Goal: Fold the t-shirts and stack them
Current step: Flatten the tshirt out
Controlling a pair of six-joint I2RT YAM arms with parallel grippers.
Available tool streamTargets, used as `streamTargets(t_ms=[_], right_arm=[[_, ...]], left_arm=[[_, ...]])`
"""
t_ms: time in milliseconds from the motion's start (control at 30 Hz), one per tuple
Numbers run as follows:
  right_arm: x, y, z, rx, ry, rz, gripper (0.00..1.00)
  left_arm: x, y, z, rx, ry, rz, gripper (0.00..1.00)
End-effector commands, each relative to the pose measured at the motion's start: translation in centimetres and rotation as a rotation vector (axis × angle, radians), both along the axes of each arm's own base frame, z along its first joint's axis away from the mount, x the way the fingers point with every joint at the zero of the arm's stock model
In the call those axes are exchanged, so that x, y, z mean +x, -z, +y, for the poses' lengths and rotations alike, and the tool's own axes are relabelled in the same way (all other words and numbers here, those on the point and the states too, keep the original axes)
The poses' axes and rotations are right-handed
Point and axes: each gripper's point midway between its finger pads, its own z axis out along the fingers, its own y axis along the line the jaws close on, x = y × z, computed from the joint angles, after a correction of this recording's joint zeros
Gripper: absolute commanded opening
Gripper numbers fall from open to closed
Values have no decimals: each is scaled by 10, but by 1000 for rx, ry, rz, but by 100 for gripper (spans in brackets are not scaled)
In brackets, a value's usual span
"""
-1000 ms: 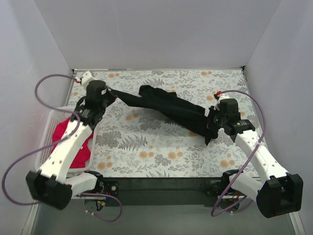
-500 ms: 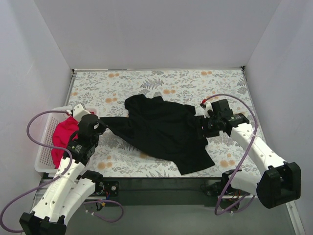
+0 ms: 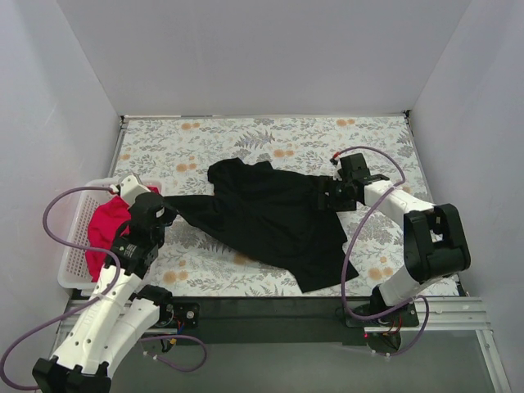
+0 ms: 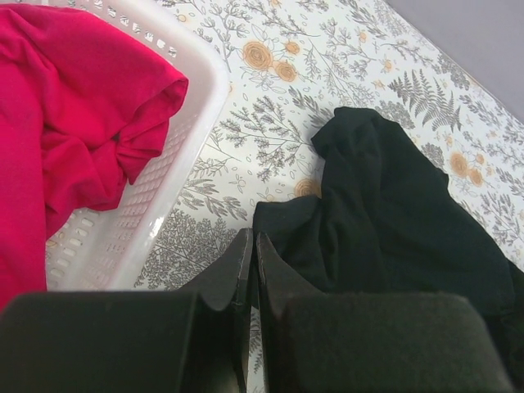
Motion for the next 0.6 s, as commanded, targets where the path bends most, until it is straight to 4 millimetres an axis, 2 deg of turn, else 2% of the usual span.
streamTargets(t_ms=[0,67,100,167,200,233,267,300,367,400,433,467,500,533,567], right_arm=[[37,-8,19,74,-14,-101,82],[52,-5,8,28,27,-116,70],[63,-7,4,24,48,-126,50],[80,-12,-16,7,113,-145,26],[96,-20,-28,-19,163,-178,9],[104,-26,-39,-31,206,-195,4],[113,-35,-55,-39,259,-213,1],[126,-48,-77,-102,347,-259,1],[141,-67,-104,-113,454,-305,1],[147,-73,-111,-125,478,-323,4],[160,-93,-112,-115,476,-369,15],[164,-98,-104,-97,414,-372,29],[168,-97,-97,-86,382,-355,54],[163,-102,-91,-86,354,-320,60],[159,-99,-86,-88,334,-293,63]], left_arm=[[2,4,11,41,-51,13,0],[3,6,12,45,-57,25,0],[6,9,12,48,-62,35,0],[12,6,15,37,-73,27,0],[17,2,14,25,-65,20,0],[27,-1,8,1,-25,5,0],[32,-2,17,-9,-47,2,0],[39,-11,19,-23,-49,-20,0],[53,-14,23,-34,-62,-14,0],[60,-27,22,-39,-60,-38,0],[67,-29,20,-45,-50,-43,0],[75,-25,13,-61,-22,-28,0],[80,-25,7,-74,1,-29,0],[87,-27,2,-87,24,-44,0],[94,-16,-6,-110,61,-13,0]])
